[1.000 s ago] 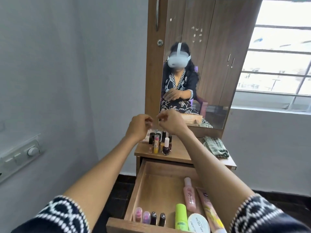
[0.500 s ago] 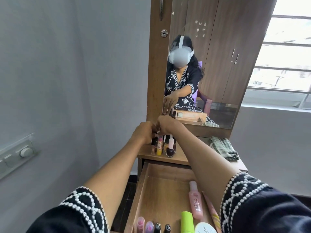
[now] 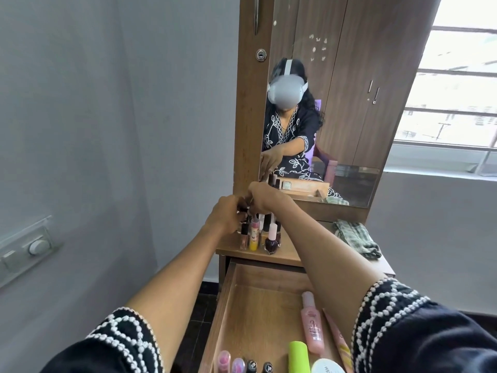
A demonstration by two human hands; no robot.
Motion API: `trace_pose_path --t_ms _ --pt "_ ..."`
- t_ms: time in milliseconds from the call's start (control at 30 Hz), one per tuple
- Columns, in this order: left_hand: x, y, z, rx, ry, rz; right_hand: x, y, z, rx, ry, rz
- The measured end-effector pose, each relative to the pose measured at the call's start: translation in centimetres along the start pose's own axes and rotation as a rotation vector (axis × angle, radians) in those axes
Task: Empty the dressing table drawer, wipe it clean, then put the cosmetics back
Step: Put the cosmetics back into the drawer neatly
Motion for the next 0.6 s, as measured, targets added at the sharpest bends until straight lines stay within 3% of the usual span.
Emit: trace_pose_path --t_ms 400,600 --pt "-8.8 -5.3 -3.0 0.196 -0.137 -0.17 -8.9 3.6 -5.0 -0.226 -0.307 0.012" --pt "-8.6 -6.8 -8.8 0.185 -0.016 -0.258 -8.4 4.5 -12.2 -0.26 -0.327 0.134"
Point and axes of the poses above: each hand's wrist, its own z-axis towards the middle knuckle, its own x-axis out of the palm, y = z × x, the point moved 6 cm from there along z, towards the middle knuckle, and after that the axes turned 12 degrees about -x, right-handed, at the moved point
